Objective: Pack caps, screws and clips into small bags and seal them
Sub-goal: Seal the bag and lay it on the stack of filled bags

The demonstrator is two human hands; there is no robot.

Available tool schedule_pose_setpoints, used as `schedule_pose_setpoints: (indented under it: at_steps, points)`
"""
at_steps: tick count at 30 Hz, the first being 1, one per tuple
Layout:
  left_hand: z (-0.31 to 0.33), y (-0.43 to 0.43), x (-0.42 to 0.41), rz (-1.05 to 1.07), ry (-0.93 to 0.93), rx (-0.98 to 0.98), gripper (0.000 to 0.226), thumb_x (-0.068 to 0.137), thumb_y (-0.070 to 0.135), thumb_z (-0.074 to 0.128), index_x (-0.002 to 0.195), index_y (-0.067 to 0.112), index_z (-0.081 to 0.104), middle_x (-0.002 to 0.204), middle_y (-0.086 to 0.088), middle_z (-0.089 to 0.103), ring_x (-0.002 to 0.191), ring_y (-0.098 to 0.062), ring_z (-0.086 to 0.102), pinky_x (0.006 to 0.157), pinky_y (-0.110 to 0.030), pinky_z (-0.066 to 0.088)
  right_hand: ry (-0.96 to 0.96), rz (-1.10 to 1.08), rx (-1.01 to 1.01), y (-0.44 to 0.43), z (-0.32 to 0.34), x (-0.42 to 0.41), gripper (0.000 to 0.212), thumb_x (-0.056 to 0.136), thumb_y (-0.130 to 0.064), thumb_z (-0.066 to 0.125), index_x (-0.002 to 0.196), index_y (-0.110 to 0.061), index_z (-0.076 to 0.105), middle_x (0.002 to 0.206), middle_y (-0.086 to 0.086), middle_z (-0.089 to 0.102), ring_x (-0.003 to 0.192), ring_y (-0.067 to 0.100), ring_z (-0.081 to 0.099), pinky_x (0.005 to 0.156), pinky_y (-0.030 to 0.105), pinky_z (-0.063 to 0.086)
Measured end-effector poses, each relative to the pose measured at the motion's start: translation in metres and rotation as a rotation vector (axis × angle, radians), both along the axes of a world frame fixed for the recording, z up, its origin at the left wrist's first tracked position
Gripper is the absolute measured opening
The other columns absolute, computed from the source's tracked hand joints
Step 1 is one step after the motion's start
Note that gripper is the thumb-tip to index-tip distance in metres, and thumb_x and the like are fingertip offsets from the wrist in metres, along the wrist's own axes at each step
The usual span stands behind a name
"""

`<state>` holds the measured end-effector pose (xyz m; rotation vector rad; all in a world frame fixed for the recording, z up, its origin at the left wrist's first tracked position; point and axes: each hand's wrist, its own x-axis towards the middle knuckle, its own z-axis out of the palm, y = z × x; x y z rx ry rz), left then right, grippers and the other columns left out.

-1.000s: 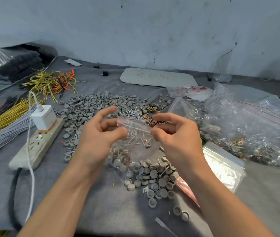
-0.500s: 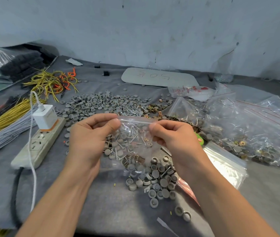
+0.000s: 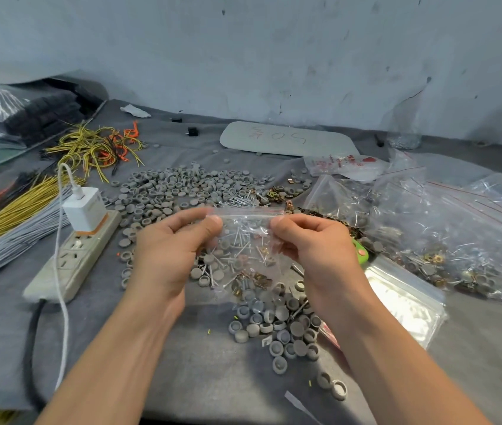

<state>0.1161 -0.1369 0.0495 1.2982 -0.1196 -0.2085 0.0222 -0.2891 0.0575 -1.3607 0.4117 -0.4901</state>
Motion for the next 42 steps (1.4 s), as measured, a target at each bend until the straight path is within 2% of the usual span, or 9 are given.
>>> schedule_pose_setpoints:
  at_steps: [4, 8, 14, 18, 21, 29, 34, 38, 42]
  points:
    - [-0.001, 0.005, 0.0, 0.008, 0.001, 0.033, 0.017, 0.058, 0.017, 0.082, 0.074, 0.012, 0.078, 0.075, -0.009, 0.078, 0.059, -0.012, 0.073, 0.055, -0.016, 0.055, 0.024, 0.007, -0.042, -0.003, -0.002, 0.0, 0.016, 0.086, -0.004, 0.079, 0.072, -0.01, 0.082, 0.07, 0.011, 0.073, 0.063, 0.015, 0.063, 0.06, 0.018, 0.052]
    - [0.001, 0.005, -0.001, 0.025, -0.021, 0.042, 0.005, 0.061, 0.015, 0.083, 0.064, 0.017, 0.08, 0.07, -0.007, 0.077, 0.056, -0.012, 0.07, 0.054, -0.017, 0.054, 0.024, 0.008, 0.027, -0.004, -0.002, 0.001, 0.02, 0.087, -0.001, 0.077, 0.069, -0.009, 0.081, 0.07, 0.012, 0.071, 0.064, 0.018, 0.061, 0.062, 0.022, 0.055]
    - [-0.001, 0.001, -0.003, 0.009, -0.023, 0.025, 0.015, 0.071, 0.008, 0.082, 0.062, 0.02, 0.08, 0.066, -0.001, 0.075, 0.057, -0.007, 0.067, 0.056, -0.015, 0.053, 0.019, 0.01, 0.113, -0.003, 0.0, 0.004, 0.033, 0.088, 0.003, 0.073, 0.061, -0.015, 0.079, 0.067, 0.006, 0.07, 0.057, 0.011, 0.06, 0.057, 0.019, 0.053]
    - [-0.003, 0.002, -0.001, -0.056, 0.006, 0.018, 0.004, 0.066, 0.013, 0.083, 0.066, 0.016, 0.08, 0.07, -0.004, 0.075, 0.06, -0.008, 0.069, 0.058, -0.015, 0.054, 0.049, 0.035, 0.07, -0.004, -0.001, 0.004, 0.027, 0.089, -0.002, 0.074, 0.066, -0.015, 0.078, 0.069, 0.007, 0.069, 0.059, 0.012, 0.057, 0.055, 0.017, 0.05]
    - [-0.004, 0.002, -0.004, -0.138, -0.042, 0.057, 0.023, 0.058, 0.019, 0.083, 0.08, 0.011, 0.08, 0.075, -0.004, 0.076, 0.063, -0.007, 0.069, 0.06, -0.014, 0.052, 0.078, 0.047, 0.018, -0.003, -0.003, 0.005, 0.016, 0.089, -0.006, 0.076, 0.075, -0.012, 0.078, 0.07, 0.007, 0.07, 0.059, 0.01, 0.057, 0.055, 0.015, 0.047]
    - [-0.006, -0.008, -0.011, -0.152, -0.068, 0.118, 0.006, 0.081, 0.011, 0.081, 0.087, 0.009, 0.08, 0.072, -0.002, 0.076, 0.058, -0.002, 0.065, 0.053, -0.01, 0.047, 0.057, 0.06, 0.067, 0.0, -0.004, 0.007, 0.018, 0.085, -0.002, 0.078, 0.071, -0.013, 0.076, 0.07, 0.005, 0.072, 0.06, 0.01, 0.066, 0.057, 0.018, 0.053]
    - [-0.008, -0.011, -0.01, -0.119, -0.049, 0.139, 0.006, 0.083, 0.013, 0.081, 0.087, 0.009, 0.08, 0.076, -0.01, 0.077, 0.067, -0.014, 0.071, 0.064, -0.023, 0.054, 0.056, 0.07, 0.015, 0.004, -0.004, 0.007, 0.023, 0.084, -0.004, 0.08, 0.065, -0.016, 0.076, 0.068, 0.006, 0.071, 0.064, 0.012, 0.067, 0.074, 0.033, 0.051]
    - [-0.006, -0.014, -0.013, -0.092, -0.063, 0.133, 0.005, 0.082, 0.009, 0.081, 0.078, 0.011, 0.08, 0.07, -0.008, 0.075, 0.055, -0.008, 0.066, 0.052, -0.016, 0.049, 0.054, 0.055, 0.028, 0.006, -0.004, 0.007, 0.032, 0.085, -0.001, 0.078, 0.058, -0.019, 0.075, 0.064, 0.008, 0.069, 0.065, 0.014, 0.066, 0.089, 0.047, 0.052]
    - [-0.006, -0.013, -0.013, -0.104, -0.074, 0.111, 0.001, 0.082, 0.008, 0.08, 0.081, 0.009, 0.08, 0.069, -0.007, 0.075, 0.055, -0.008, 0.066, 0.05, -0.016, 0.049, 0.016, 0.036, -0.017, 0.006, -0.006, 0.009, 0.024, 0.086, 0.0, 0.077, 0.067, -0.015, 0.075, 0.068, 0.006, 0.07, 0.065, 0.014, 0.065, 0.071, 0.029, 0.056]
